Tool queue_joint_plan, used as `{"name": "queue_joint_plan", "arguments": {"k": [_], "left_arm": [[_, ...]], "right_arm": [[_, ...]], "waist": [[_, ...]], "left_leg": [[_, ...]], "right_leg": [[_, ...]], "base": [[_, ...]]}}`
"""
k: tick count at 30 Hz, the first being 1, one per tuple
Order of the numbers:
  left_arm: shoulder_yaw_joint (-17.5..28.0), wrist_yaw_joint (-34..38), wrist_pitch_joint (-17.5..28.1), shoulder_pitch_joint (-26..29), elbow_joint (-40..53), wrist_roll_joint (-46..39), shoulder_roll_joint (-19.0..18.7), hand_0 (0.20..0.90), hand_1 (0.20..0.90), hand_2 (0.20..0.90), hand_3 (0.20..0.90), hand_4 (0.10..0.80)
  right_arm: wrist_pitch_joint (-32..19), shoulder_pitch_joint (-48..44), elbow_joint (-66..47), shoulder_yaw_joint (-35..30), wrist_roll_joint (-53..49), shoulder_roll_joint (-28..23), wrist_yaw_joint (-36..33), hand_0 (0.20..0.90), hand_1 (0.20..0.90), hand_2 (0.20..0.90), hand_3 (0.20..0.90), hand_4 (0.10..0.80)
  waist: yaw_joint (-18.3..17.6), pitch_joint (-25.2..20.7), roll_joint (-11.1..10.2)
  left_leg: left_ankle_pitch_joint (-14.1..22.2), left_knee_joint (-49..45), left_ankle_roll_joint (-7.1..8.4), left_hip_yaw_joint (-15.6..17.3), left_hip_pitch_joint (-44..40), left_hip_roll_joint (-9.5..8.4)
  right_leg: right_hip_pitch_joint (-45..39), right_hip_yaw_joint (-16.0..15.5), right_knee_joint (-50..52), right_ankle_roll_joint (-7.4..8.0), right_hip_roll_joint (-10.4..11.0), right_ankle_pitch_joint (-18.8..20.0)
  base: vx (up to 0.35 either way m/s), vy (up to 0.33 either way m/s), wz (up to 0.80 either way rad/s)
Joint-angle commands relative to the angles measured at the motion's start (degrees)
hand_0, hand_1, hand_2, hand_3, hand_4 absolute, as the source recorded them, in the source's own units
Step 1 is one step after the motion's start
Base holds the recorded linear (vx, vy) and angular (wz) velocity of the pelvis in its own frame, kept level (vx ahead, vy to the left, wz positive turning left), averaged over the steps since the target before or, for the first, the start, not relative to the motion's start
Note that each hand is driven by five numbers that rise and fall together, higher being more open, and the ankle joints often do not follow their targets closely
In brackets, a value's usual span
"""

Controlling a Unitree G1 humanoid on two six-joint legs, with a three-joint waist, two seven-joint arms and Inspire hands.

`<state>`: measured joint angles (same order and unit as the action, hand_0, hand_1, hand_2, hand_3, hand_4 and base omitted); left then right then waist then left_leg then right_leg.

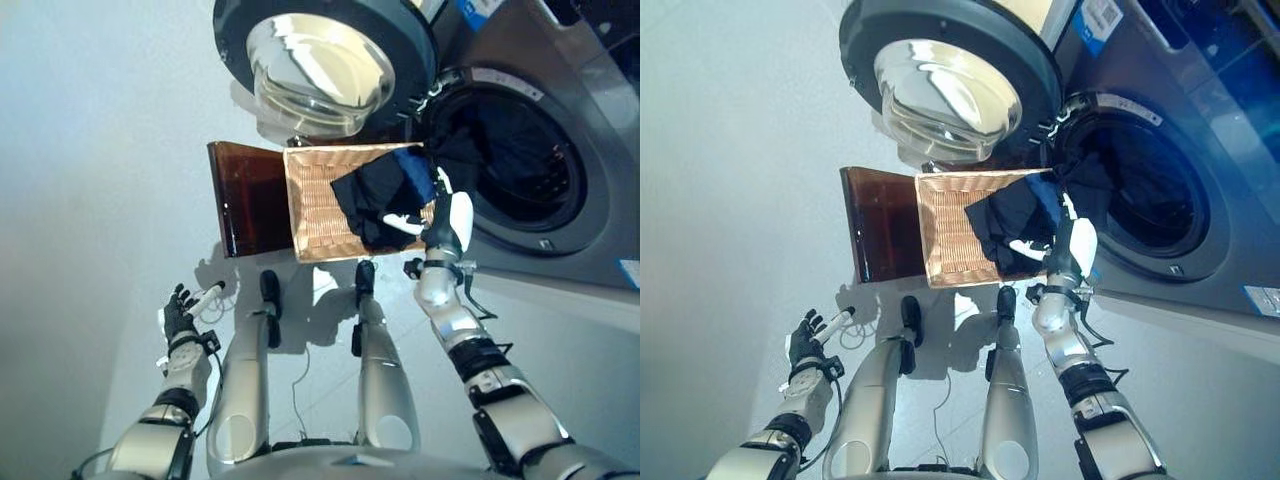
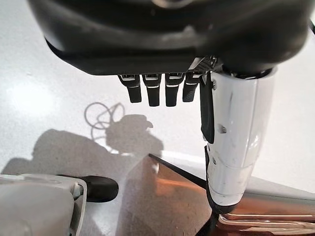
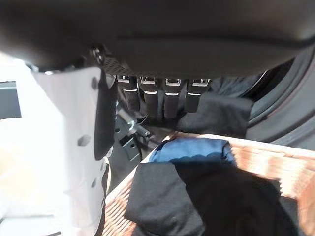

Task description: Pick up the clothes and place them into the washing machine

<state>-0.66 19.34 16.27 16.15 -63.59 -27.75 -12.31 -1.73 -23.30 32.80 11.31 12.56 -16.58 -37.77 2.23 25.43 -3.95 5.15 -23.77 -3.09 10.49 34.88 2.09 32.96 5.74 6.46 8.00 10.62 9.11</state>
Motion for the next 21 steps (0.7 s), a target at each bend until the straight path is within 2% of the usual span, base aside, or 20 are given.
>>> {"name": "queue_joint_plan", "arguments": {"k": [1, 10, 21], "left_arm": [[1.3, 3.1, 0.2, -3.0, -3.2, 1.0, -0.6, 0.900, 0.900, 0.900, 0.900, 0.800], [1.1, 2.6, 0.5, -3.3, -3.1, 0.3, -1.0, 0.900, 0.900, 0.900, 0.900, 0.800], [0.7, 1.8, 0.2, -4.2, -2.7, -0.1, -2.0, 0.900, 0.900, 0.900, 0.900, 0.800]], "right_arm": [[-1.6, -0.6, -5.3, -0.6, 2.6, -2.7, -3.7, 0.900, 0.900, 0.900, 0.900, 0.800], [-1.0, -4.8, -0.9, 0.9, 0.3, -1.9, -2.4, 0.900, 0.900, 0.900, 0.900, 0.800], [0.0, -12.3, 6.1, 2.9, -3.3, -2.9, 0.1, 0.900, 0.900, 0.900, 0.900, 0.800]], "waist": [[1.0, -2.8, 3.7], [1.9, -2.1, 4.1], [3.6, -0.7, 6.0]], "left_leg": [[-4.4, 10.9, 3.94, -3.3, -4.7, 0.19], [-5.1, 11.2, 3.93, -3.5, -4.0, -0.20], [-6.1, 11.9, 3.91, -3.7, -3.0, -0.94]], "right_leg": [[-3.1, -1.3, 5.5, -0.77, -1.2, -4.5], [-2.8, -1.5, 4.9, -1.07, -1.0, -4.3], [-1.8, -1.5, 4.8, -1.35, -0.6, -4.0]], "base": [[0.000, 0.000, 0.00], [-0.005, 0.001, 0.01], [-0.002, -0.001, 0.01]]}}
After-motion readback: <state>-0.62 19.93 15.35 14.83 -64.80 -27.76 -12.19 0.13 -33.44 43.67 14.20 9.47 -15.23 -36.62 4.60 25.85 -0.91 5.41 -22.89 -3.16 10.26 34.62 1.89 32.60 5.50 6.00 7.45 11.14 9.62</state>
